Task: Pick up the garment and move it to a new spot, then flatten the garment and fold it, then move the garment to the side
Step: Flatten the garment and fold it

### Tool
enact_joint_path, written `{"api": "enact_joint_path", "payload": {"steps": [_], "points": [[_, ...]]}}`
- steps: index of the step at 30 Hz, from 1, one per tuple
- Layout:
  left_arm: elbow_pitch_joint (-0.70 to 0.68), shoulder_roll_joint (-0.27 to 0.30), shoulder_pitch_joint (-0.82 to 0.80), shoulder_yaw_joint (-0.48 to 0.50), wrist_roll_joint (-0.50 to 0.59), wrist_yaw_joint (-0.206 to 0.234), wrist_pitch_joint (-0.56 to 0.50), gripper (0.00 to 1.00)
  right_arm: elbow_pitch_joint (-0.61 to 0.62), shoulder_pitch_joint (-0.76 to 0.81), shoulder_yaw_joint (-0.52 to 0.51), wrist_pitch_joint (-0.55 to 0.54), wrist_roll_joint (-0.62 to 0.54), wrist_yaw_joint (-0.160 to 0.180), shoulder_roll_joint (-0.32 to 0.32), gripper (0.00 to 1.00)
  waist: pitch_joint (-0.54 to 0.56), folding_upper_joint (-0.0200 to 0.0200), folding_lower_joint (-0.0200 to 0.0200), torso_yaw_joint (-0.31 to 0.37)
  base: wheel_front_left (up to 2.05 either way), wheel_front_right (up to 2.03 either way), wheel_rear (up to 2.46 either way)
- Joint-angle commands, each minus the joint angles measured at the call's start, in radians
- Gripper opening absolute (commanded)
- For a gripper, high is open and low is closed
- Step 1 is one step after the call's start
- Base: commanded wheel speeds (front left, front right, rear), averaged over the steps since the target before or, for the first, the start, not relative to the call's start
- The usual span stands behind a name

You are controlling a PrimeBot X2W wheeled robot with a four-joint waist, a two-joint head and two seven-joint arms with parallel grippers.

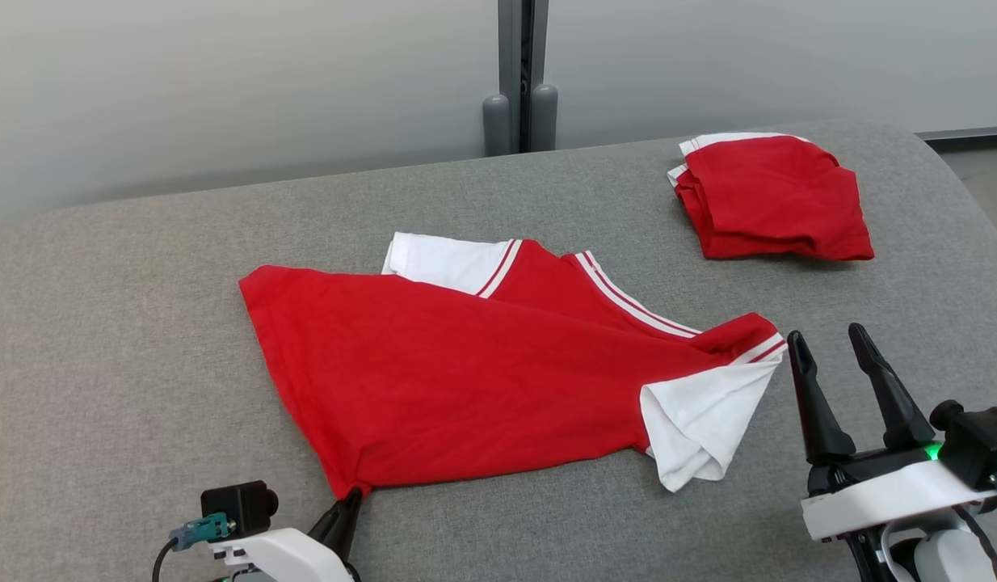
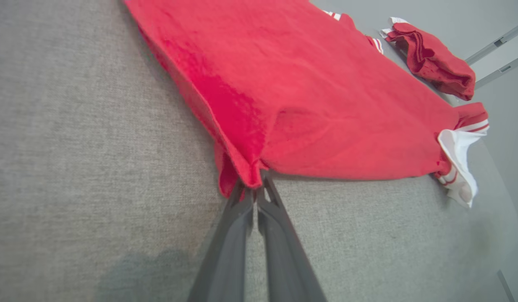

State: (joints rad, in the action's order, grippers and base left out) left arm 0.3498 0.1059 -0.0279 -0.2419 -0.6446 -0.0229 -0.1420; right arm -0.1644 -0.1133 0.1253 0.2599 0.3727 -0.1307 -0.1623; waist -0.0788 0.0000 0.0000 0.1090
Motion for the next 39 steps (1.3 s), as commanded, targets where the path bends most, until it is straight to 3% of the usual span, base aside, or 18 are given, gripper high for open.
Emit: {"api": "enact_joint_path", "payload": {"steps": [1,6,11,14,16,18,20,26,31,39], "points": [[-0.005,0.004,-0.014,0.005,-0.005,-0.005,-0.001,0.0,0.001,-0.002,-0.002,0.004,0.002,0.0,-0.003,1.0,0.001,0.0,0.0,-0.002,0.0,0.0,0.0],[-0.048,0.022,-0.019,0.018,-0.03,-0.024,-0.009,0.0,0.002,0.0,-0.003,0.004,0.001,0.0,-0.002,1.0,-0.001,0.0,0.0,-0.016,0.0,0.0,0.0],[-0.178,0.103,-0.031,0.034,-0.039,-0.041,-0.078,0.0,0.003,0.007,-0.007,0.004,0.0,0.0,-0.009,1.0,-0.006,0.0,0.0,-0.034,0.0,0.0,0.0],[-0.274,0.199,-0.051,0.01,-0.042,-0.075,-0.172,0.01,-0.002,0.007,-0.003,0.004,0.001,0.0,-0.01,1.0,-0.01,0.0,0.0,-0.041,0.0,0.0,0.0],[-0.327,0.274,-0.064,-0.014,-0.031,-0.092,-0.237,0.16,-0.005,0.001,-0.002,0.004,0.002,0.0,-0.011,1.0,-0.012,0.0,0.0,-0.042,0.0,0.0,0.0],[-0.35,0.351,-0.077,-0.029,-0.031,-0.098,-0.295,0.12,-0.008,-0.007,0.0,0.004,0.006,0.0,-0.015,1.0,-0.015,0.0,0.0,-0.04,0.0,0.0,0.0],[-0.355,0.414,-0.091,-0.046,-0.056,-0.105,-0.35,0.0,-0.011,-0.015,0.002,0.004,0.009,0.0,-0.019,1.0,-0.018,0.0,0.0,-0.033,0.0,0.0,0.0],[-0.324,0.555,-0.166,-0.103,-0.259,-0.107,-0.519,0.0,-0.017,-0.029,0.005,0.004,0.016,0.0,-0.021,1.0,-0.033,0.0,0.0,-0.011,0.0,0.0,0.0],[-0.226,0.574,-0.254,-0.091,-0.425,-0.108,-0.603,0.0,-0.024,-0.046,0.012,0.004,0.018,0.0,-0.021,1.0,-0.039,0.0,0.0,0.01,0.0,0.0,0.0],[-0.006,0.559,-0.366,-0.11,-0.464,-0.108,-0.638,0.0,-0.036,-0.067,0.029,0.004,0.025,0.0,-0.021,1.0,-0.046,0.0,0.0,0.041,0.0,0.0,0.0]]}}
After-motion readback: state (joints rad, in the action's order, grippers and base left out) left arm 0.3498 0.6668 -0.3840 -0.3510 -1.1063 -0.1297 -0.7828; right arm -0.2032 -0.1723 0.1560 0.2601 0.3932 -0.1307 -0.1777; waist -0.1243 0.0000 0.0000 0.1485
